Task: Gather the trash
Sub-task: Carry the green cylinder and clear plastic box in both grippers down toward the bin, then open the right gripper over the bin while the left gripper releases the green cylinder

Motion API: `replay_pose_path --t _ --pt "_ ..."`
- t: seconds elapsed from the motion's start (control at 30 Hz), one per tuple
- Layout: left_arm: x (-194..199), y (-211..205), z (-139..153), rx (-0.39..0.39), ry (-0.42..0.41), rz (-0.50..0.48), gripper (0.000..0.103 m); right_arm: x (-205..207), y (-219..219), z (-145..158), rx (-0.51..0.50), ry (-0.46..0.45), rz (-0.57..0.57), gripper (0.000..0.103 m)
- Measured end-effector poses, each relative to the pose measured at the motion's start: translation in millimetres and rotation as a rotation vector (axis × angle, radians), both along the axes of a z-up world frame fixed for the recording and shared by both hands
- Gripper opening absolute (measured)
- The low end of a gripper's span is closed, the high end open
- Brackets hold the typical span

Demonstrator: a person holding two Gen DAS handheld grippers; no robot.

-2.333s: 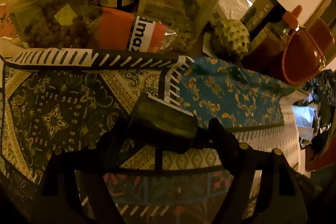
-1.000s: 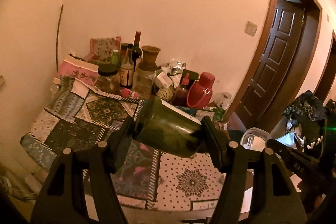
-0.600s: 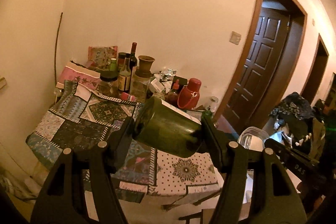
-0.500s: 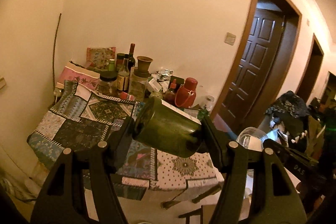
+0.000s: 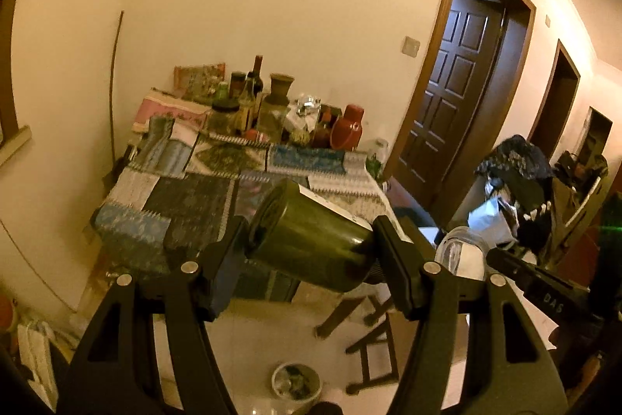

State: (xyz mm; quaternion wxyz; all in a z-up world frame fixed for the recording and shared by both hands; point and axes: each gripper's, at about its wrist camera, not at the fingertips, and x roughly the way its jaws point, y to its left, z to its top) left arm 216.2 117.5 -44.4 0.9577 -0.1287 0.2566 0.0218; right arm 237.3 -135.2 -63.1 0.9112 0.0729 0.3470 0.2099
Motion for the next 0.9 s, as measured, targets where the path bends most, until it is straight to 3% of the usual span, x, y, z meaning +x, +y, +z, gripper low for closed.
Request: replay_pose_path --t 0.27,0.47,0.67,0.9 --pt "-18.4 6.7 -24.4 -0.025 0.062 -0.027 0.064 -25.3 4.8 -14.5 -0.057 0.068 -0.028 0.003" --pt "-10.6 5.6 -63.4 -0.067 0.151 -0.028 0.064 -23.9 7.1 -48.1 -0.115 0.142 -0.023 0.003" --pt "12.8 -1.3 -122.9 -0.074 0.281 -0.016 0.064 -2.9 1.6 -121.8 -0.151 0.295 -0.011 0.003" --pt "42.4 -15.9 -227.6 -0.093 0.434 0.006 0.064 24.1 -0.7 -223.9 -0.209 0.443 0.024 0.003"
